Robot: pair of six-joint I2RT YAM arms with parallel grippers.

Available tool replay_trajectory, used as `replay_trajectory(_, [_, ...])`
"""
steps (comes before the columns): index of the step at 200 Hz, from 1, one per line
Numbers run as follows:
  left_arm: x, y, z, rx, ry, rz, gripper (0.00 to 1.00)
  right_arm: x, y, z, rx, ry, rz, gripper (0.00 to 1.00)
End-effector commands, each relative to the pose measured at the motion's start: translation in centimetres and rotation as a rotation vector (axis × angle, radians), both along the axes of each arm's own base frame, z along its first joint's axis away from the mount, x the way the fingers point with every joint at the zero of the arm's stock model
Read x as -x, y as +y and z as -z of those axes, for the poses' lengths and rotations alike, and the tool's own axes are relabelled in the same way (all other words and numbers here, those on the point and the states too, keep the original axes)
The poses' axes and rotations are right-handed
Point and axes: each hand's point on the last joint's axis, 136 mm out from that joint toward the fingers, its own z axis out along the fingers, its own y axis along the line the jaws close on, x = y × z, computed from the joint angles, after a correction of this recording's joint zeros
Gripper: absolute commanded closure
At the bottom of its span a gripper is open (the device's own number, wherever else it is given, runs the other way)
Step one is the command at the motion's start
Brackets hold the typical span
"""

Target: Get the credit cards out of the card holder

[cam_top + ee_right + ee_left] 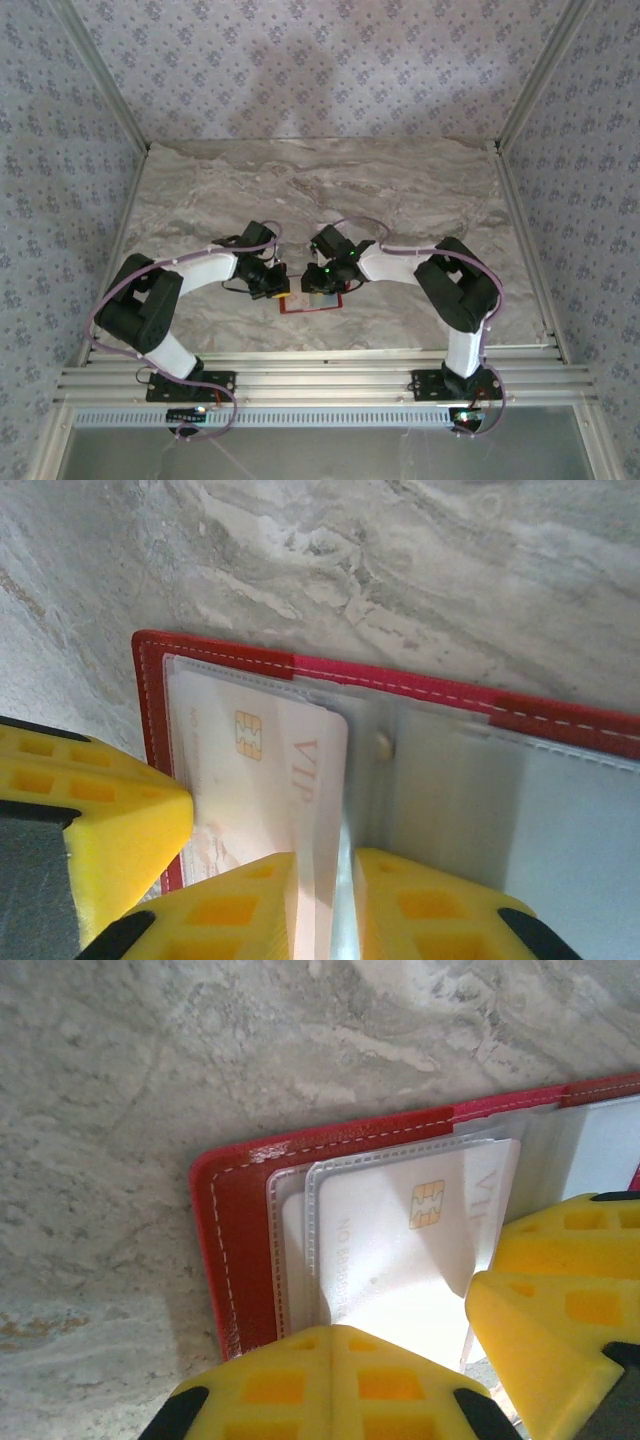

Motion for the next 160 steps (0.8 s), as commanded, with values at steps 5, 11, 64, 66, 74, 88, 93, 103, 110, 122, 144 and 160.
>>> replay_trajectory(5, [0.5,0.3,0.9,-0.040,0.031,0.019,0.97,0.2,0.7,-1.8,-0.082,-0.004,-0.004,0.79])
replay_trajectory(11, [0.5,0.3,0.8,-0.040,0.031,0.018,0.97,0.2,0.8,-2.0,-0.093,-0.003,-0.002,0.80])
replay_trajectory(64, [0.3,0.1,0.6,-0.037,0.029,0.021,0.97,0.2,1.0,-2.4,-0.141,0.004,0.001,0.81])
replay_trajectory(66, [0.2,0.1,0.5,-0.037,0.028,0.021,0.97,0.2,1.1,-2.4,-0.142,0.005,0.001,0.81])
replay_trajectory(74, [0.2,0.1,0.5,-0.037,0.026,0.021,0.97,0.2,1.1,-2.3,-0.152,0.006,0.002,0.81])
replay_trajectory(88, [0.2,0.1,0.4,-0.035,0.026,0.022,0.97,0.1,1.2,-2.1,-0.172,0.015,0.008,0.82])
replay_trajectory(93, [0.1,0.1,0.4,-0.035,0.026,0.021,0.97,0.2,1.2,-2.0,-0.178,0.020,0.010,0.82])
replay_trajectory(103, [0.2,0.1,0.3,-0.034,0.025,0.022,0.97,0.0,1.3,-1.8,-0.194,0.024,0.018,0.84])
replay_trajectory(110, [0.2,0.1,0.3,-0.034,0.025,0.023,0.97,0.0,1.2,-1.7,-0.202,0.028,0.023,0.84])
replay_trajectory(122, [0.2,0.1,0.3,-0.035,0.026,0.023,0.97,-0.1,1.2,-1.7,-0.212,0.027,0.027,0.86])
replay_trajectory(144, [0.2,0.2,0.4,-0.038,0.026,0.022,0.97,-0.1,0.9,-1.5,-0.207,0.027,0.036,0.87])
replay_trajectory(160, [0.3,0.3,0.4,-0.045,0.026,0.021,0.97,-0.1,0.5,-1.5,-0.204,0.022,0.044,0.88])
